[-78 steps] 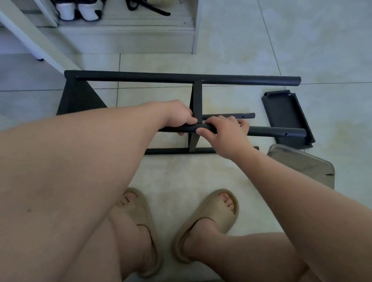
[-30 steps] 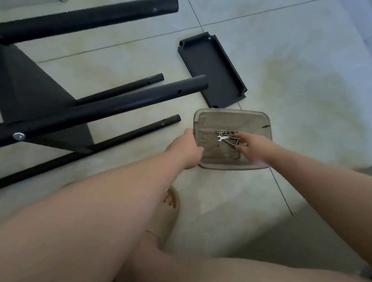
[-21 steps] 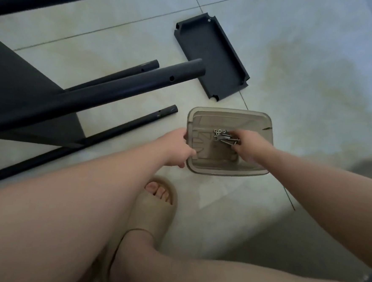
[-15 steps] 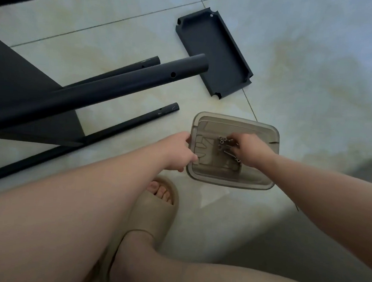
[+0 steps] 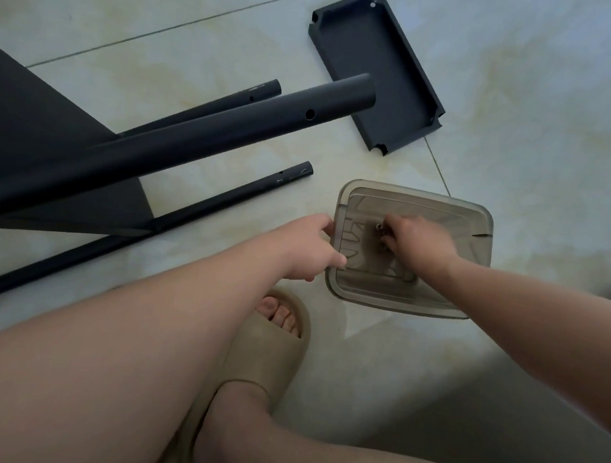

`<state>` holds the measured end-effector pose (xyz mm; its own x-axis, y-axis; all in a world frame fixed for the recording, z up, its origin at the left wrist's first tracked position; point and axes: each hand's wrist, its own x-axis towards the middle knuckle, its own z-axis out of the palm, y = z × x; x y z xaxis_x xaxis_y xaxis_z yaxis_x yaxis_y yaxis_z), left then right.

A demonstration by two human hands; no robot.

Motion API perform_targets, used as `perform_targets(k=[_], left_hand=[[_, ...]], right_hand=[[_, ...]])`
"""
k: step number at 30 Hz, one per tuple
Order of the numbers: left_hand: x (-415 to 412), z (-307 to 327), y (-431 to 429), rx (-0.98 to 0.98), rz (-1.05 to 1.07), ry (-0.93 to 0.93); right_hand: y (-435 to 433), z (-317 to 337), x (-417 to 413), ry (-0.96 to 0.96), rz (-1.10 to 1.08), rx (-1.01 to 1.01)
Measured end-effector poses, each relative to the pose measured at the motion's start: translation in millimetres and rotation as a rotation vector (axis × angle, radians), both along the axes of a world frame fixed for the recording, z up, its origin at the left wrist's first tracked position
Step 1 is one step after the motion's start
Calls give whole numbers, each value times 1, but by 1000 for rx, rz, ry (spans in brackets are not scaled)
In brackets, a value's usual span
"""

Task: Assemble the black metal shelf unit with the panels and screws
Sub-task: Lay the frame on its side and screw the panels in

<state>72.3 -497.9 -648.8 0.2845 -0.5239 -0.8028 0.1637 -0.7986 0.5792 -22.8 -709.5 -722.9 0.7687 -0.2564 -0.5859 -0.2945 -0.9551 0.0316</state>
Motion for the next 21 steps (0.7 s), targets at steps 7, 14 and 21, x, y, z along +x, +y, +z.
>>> perform_targets(k=[7, 14, 21], left_hand=[[-1, -5, 1, -18, 27, 4], [-7, -3, 5, 22, -65, -135], [-1, 41, 20, 132, -196, -301]], right_hand=[[-1, -8, 3, -16, -16, -11], [1, 5, 7, -9, -124, 88], [20, 67, 14, -149, -187, 296]])
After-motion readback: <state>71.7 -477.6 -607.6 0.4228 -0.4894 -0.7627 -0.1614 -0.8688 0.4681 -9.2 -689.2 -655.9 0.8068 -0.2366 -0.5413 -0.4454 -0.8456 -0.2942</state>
